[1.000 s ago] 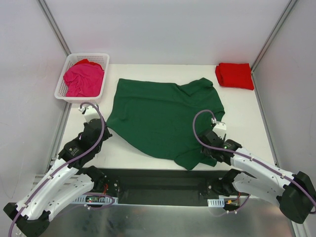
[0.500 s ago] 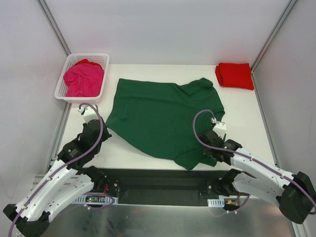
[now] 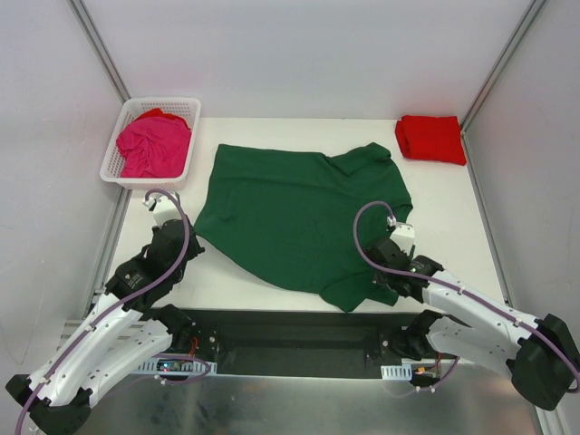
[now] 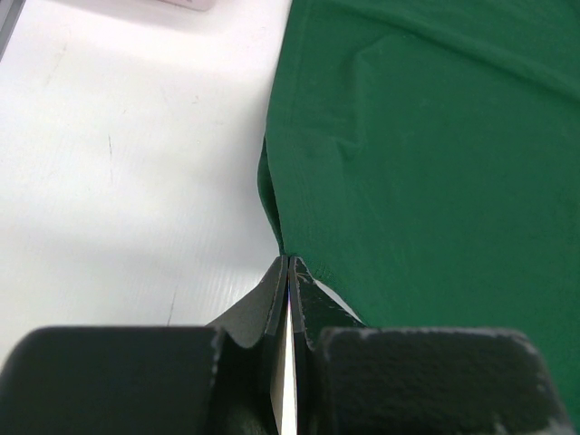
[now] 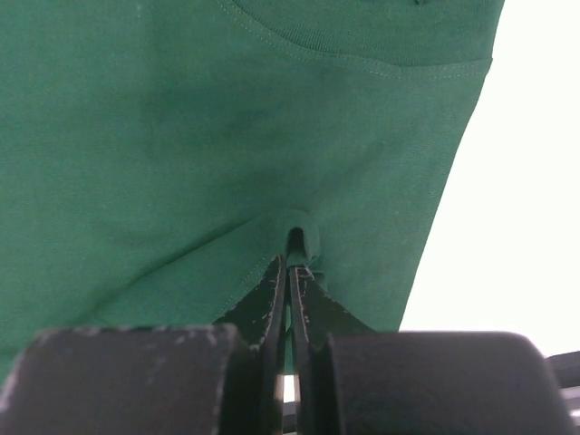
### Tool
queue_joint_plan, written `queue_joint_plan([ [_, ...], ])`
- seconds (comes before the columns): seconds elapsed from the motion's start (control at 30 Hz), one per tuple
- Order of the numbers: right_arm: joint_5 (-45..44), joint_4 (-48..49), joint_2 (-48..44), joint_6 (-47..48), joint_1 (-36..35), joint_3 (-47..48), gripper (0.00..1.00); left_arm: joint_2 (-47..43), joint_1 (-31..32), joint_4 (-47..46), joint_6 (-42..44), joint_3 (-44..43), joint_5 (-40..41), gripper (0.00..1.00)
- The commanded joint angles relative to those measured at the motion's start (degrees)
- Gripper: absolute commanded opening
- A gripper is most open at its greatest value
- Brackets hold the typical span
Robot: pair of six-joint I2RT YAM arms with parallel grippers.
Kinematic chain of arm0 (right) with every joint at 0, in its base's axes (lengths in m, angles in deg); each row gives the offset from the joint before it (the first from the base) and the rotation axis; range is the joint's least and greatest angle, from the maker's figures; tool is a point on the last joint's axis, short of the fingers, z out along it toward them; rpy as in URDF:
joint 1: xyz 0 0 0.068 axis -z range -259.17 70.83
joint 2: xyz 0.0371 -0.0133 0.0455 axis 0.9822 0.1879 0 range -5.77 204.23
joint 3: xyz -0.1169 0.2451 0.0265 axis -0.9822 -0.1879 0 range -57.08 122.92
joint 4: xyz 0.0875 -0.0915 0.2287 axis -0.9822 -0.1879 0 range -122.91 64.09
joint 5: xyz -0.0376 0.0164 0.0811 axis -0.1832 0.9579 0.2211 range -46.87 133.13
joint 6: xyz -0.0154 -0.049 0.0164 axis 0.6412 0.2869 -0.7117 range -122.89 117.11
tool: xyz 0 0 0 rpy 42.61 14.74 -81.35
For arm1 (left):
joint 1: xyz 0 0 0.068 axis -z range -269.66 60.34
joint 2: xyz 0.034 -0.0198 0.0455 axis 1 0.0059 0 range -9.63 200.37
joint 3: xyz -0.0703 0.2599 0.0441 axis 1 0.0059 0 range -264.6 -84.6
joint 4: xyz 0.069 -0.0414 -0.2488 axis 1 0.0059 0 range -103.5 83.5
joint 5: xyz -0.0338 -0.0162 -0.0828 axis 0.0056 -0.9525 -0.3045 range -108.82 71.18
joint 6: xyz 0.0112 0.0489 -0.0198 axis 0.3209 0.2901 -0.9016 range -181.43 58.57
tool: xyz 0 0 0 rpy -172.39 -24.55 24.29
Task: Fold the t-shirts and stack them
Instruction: Grap the side of the flattened tshirt closest away from the robot with both arms, then fold the flattened tshirt in 1/3 of the way
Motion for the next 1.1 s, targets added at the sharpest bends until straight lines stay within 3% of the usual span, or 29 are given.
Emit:
queue_joint_plan([
  [0.0,0.12,0.34,0.16,1.29,0.33,0.23,0.01,-0.06,-0.49,-0.13,-0.50,0.08,0.26,0.00],
  [0.17,-0.49,-3.34,-3.26,2.00,0.33,2.24,0.01,-0.06,-0.49,-0.13,-0.23,-0.10,0.44,0.00],
  [0.63,-4.80,-20.56,-10.47,7.36,0.33,18.85,0.01,0.30,-0.49,-0.13,-0.41,-0.36,0.35,0.00],
  [1.07,-11.65,-24.44,-9.16,10.96,0.24,25.98,0.01,0.91,-0.57,0.13,-1.98,1.04,0.96,0.00],
])
